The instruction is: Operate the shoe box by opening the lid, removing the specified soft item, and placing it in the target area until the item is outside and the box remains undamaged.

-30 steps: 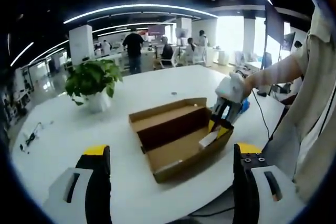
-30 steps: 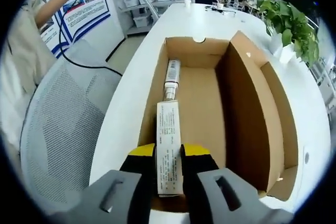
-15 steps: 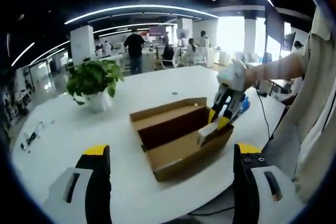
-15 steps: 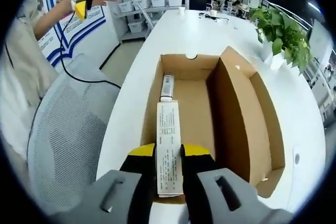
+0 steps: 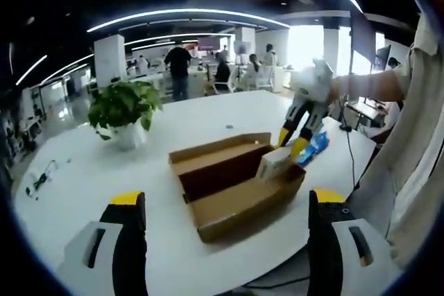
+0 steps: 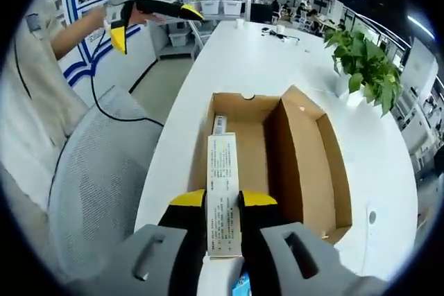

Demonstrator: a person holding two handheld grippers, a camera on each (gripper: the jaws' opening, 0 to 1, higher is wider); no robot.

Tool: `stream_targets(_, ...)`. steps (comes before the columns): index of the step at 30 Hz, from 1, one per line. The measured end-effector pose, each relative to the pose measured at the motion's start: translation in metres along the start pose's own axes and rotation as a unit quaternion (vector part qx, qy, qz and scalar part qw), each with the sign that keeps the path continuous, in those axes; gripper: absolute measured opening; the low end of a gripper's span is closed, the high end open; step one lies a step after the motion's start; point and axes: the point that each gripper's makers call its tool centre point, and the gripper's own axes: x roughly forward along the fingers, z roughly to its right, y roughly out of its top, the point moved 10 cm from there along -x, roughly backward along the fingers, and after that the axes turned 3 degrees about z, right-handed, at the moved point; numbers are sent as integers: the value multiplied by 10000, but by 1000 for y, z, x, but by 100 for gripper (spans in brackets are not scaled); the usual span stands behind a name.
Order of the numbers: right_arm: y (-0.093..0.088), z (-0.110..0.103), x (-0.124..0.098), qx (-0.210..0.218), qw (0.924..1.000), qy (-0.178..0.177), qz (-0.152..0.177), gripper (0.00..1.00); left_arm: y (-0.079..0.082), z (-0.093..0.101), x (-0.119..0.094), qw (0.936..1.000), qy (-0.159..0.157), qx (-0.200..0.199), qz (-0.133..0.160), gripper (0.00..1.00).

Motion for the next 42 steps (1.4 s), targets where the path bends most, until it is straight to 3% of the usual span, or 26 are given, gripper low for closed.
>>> stream_targets(9, 4, 1, -28, -173, 9998, -24, -41, 15, 1, 3, 2, 9999, -91, 44, -1, 100)
stream_targets(20, -6, 14, -62, -178, 9995, -227, -118, 15, 3, 2, 2, 9999, -74, 15, 83, 100)
stream_targets(42, -53, 45, -113, -10, 9973, -668, -321, 15, 6, 2, 2, 10000, 1, 0, 79, 100)
